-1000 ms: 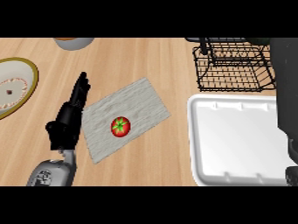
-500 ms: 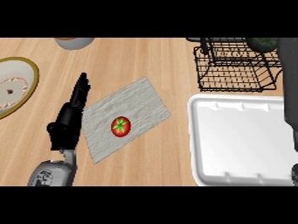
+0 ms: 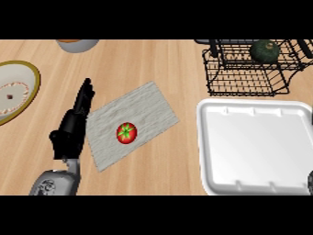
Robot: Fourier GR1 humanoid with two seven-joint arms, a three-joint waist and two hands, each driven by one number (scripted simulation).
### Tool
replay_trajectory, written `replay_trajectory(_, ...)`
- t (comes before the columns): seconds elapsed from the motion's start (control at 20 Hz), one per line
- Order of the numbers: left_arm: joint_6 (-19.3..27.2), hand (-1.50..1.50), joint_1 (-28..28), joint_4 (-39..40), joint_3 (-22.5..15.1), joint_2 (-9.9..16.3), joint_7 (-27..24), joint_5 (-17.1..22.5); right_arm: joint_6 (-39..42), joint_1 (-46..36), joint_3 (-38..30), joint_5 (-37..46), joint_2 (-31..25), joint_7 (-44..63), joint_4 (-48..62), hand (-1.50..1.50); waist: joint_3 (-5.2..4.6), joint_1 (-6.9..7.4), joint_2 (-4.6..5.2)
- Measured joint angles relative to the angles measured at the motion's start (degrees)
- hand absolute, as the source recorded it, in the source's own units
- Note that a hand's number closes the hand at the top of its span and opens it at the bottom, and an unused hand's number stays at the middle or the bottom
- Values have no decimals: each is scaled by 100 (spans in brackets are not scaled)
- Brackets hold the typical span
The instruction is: Pick the squash from the tray and place it in the tiered basket
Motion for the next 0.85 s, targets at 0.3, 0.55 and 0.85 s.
replay_trajectory(0.3, -36, 0, 115, -32, 96, 53, -70, 73, -157, 362, -526, -387, -315, 436, -791, -150, -3, -108, -39)
replay_trajectory(0.55, 6, 0, 210, -188, 81, 69, 62, 18, 198, 1063, -1256, -1148, -566, 563, -1723, -150, 0, -210, -71)
replay_trajectory(0.85, 47, 0, 233, -191, 171, 96, 53, 22, 1205, 2427, -2335, -2412, -917, 192, -2865, -150, 1, -326, -83)
